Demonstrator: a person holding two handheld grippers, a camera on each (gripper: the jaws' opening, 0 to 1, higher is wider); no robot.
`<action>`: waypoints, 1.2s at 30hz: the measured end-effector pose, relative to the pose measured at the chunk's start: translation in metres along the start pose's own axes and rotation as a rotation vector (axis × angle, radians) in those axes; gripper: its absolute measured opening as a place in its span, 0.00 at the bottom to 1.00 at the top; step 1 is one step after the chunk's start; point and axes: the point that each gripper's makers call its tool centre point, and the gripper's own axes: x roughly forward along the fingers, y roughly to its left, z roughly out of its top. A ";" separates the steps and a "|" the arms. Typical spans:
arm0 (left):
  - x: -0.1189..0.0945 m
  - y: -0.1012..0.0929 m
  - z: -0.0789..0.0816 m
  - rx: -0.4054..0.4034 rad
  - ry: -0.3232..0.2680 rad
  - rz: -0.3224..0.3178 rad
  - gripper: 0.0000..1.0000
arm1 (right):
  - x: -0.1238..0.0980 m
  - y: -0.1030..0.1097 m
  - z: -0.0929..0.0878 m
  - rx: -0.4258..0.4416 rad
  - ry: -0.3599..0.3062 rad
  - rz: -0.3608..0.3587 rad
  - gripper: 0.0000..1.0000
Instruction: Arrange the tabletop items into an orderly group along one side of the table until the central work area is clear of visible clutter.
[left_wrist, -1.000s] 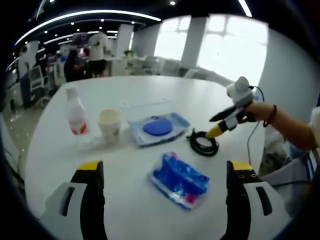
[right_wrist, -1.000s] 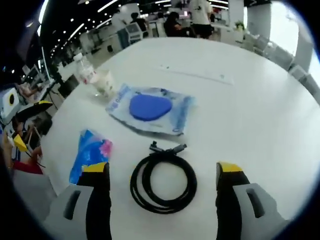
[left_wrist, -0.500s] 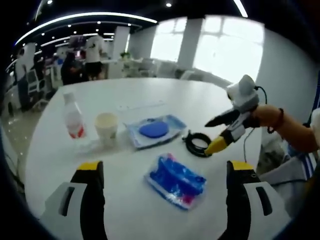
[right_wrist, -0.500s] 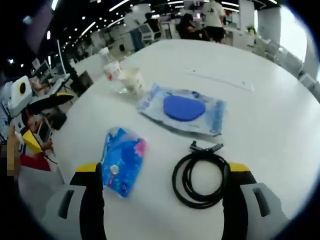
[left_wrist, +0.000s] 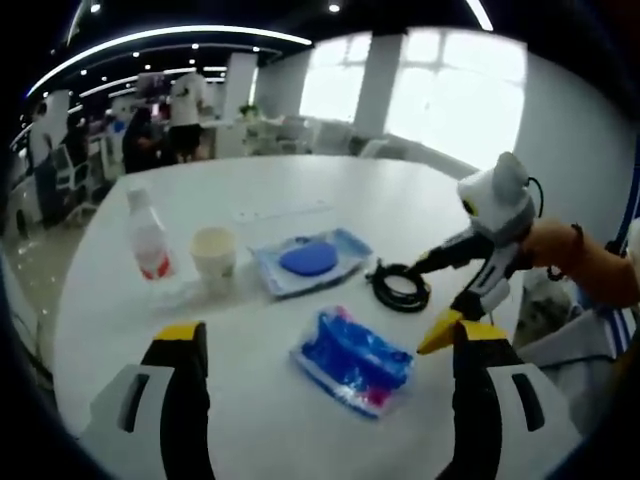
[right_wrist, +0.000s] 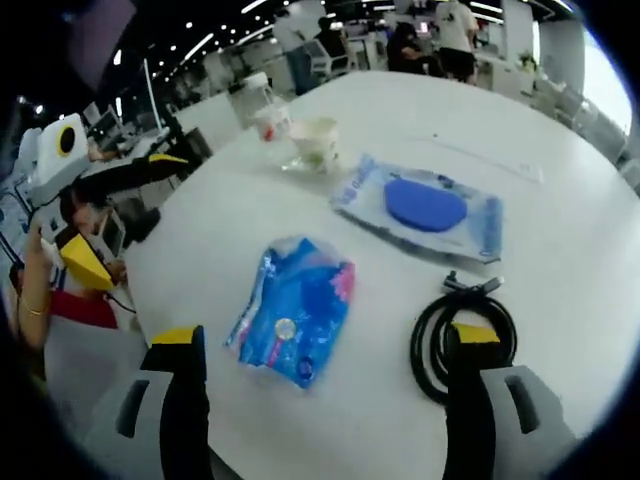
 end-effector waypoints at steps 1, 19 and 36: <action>0.000 0.000 0.000 0.000 0.000 -0.001 0.99 | 0.001 0.003 -0.001 -0.002 0.002 0.003 0.99; -0.003 0.000 -0.001 0.001 0.009 -0.003 0.99 | 0.020 0.040 -0.022 -0.043 0.057 0.040 0.95; -0.003 0.001 -0.003 0.008 0.017 0.003 0.99 | 0.037 0.049 -0.031 -0.044 0.079 0.013 0.70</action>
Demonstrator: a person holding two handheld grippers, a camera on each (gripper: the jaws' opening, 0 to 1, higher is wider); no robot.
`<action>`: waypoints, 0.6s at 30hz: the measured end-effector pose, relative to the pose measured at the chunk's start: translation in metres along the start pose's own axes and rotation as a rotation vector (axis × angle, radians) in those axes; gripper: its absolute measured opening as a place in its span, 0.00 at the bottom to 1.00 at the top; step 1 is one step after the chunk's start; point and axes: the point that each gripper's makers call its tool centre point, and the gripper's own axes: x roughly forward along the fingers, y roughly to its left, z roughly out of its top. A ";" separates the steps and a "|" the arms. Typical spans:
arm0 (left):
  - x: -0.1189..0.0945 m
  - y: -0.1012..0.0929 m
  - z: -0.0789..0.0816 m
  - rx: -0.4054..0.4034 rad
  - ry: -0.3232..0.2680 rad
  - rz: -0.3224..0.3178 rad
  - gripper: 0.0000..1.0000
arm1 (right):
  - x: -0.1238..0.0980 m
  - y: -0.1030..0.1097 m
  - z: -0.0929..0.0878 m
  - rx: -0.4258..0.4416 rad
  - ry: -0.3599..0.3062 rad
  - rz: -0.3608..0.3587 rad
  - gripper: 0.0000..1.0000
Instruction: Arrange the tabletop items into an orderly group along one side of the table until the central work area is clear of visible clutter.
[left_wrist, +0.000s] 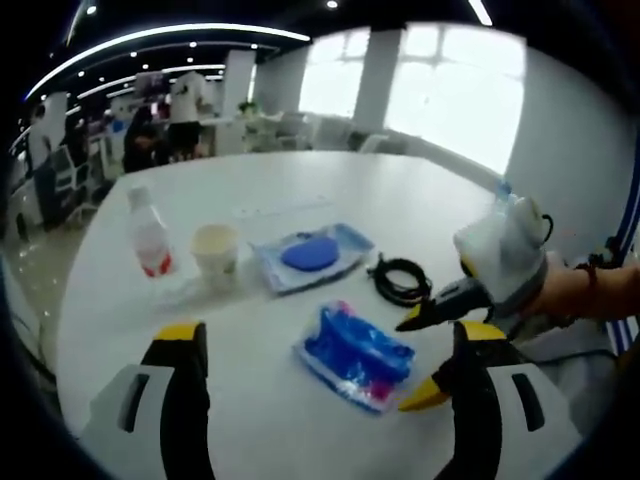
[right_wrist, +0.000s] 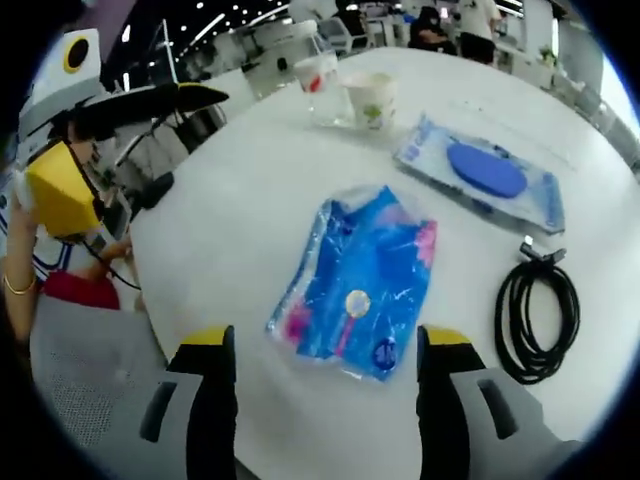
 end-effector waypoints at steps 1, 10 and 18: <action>0.000 -0.001 0.000 0.000 -0.002 -0.003 0.99 | 0.000 0.000 0.000 -0.003 0.000 -0.003 0.68; 0.001 0.000 0.000 0.006 0.003 0.003 0.99 | 0.009 -0.007 0.002 0.027 0.000 -0.046 0.46; 0.003 -0.004 -0.003 0.022 0.019 -0.009 0.98 | 0.017 -0.004 0.002 0.039 0.016 -0.042 0.33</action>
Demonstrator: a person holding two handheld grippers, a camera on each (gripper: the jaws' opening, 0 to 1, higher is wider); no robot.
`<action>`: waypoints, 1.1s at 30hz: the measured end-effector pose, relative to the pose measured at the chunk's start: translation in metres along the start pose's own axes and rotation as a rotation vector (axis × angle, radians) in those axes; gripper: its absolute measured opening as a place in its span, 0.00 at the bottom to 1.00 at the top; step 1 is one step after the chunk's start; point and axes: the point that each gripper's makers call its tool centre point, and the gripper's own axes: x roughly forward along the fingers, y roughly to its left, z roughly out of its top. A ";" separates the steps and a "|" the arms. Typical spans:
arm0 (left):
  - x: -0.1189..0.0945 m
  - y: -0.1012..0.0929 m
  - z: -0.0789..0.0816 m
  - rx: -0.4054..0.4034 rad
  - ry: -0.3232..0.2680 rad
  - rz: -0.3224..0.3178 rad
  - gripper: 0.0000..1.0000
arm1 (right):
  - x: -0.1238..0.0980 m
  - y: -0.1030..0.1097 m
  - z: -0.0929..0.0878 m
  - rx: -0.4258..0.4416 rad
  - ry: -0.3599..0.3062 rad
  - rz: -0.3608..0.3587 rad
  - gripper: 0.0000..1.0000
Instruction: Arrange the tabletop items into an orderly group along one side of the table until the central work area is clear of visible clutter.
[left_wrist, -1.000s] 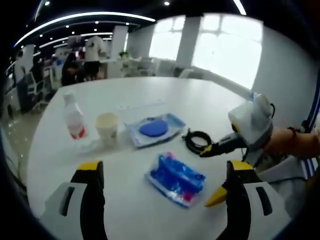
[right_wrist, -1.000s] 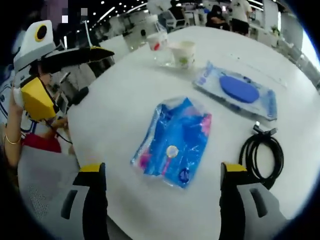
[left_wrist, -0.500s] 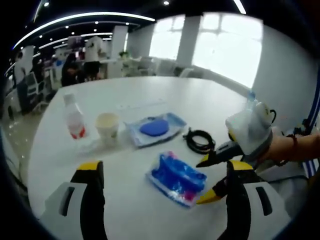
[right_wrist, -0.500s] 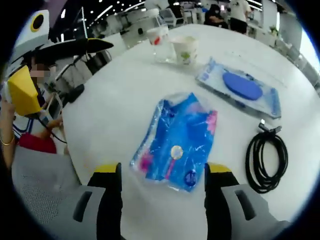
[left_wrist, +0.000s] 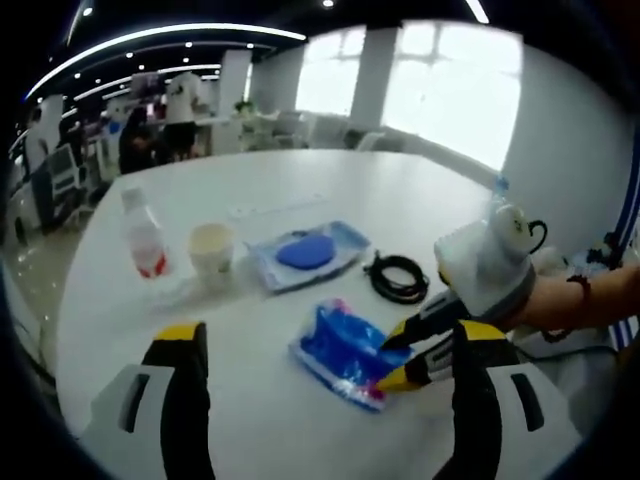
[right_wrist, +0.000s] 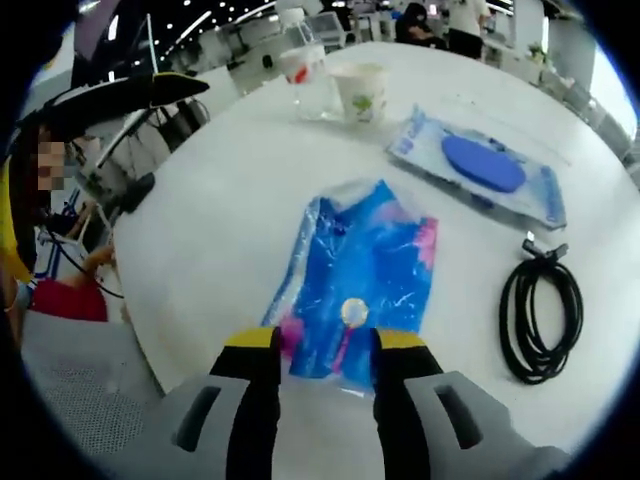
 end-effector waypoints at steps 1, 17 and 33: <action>0.000 0.001 0.000 0.000 -0.001 0.007 0.97 | 0.000 0.000 0.000 0.010 -0.002 0.001 0.32; 0.000 0.007 -0.003 0.009 0.015 0.025 0.95 | 0.000 -0.002 0.005 -0.032 -0.025 -0.006 0.07; -0.001 0.010 -0.008 0.006 0.036 0.036 0.93 | -0.025 -0.005 0.016 -0.241 -0.066 -0.042 0.01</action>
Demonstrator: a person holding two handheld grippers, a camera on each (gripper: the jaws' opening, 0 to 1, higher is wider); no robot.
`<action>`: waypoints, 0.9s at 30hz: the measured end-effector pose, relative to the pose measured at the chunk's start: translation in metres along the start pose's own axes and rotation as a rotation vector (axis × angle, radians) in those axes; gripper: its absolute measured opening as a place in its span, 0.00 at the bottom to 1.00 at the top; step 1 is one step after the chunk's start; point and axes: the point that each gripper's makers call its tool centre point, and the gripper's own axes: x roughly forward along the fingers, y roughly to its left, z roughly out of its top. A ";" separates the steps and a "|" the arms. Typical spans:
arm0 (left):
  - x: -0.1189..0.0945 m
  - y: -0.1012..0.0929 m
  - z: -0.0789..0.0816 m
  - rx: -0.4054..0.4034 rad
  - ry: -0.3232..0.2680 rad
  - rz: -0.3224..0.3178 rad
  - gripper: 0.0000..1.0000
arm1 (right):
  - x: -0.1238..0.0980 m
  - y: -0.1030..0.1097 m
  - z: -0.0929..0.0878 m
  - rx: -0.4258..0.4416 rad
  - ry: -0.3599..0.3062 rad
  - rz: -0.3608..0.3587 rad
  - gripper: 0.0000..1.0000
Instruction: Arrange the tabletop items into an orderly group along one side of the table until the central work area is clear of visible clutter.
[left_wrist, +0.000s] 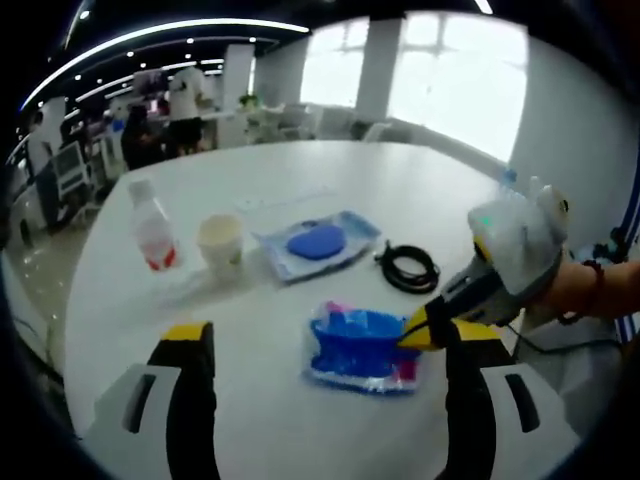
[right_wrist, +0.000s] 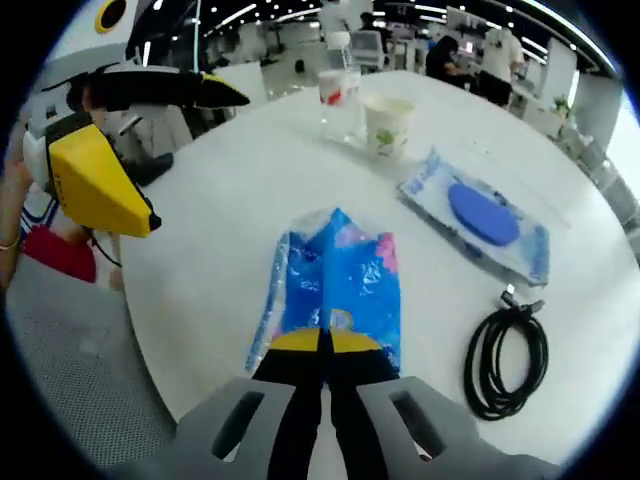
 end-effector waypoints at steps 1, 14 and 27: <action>0.000 0.000 -0.001 -0.002 0.003 0.002 0.93 | -0.002 0.001 0.002 -0.027 -0.005 -0.001 0.01; 0.003 0.006 -0.014 0.005 0.054 0.019 0.87 | -0.031 0.013 0.019 -0.120 -0.057 0.014 0.01; 0.008 0.006 -0.017 0.002 0.032 -0.003 0.58 | -0.057 0.031 0.037 -0.184 -0.110 0.040 0.01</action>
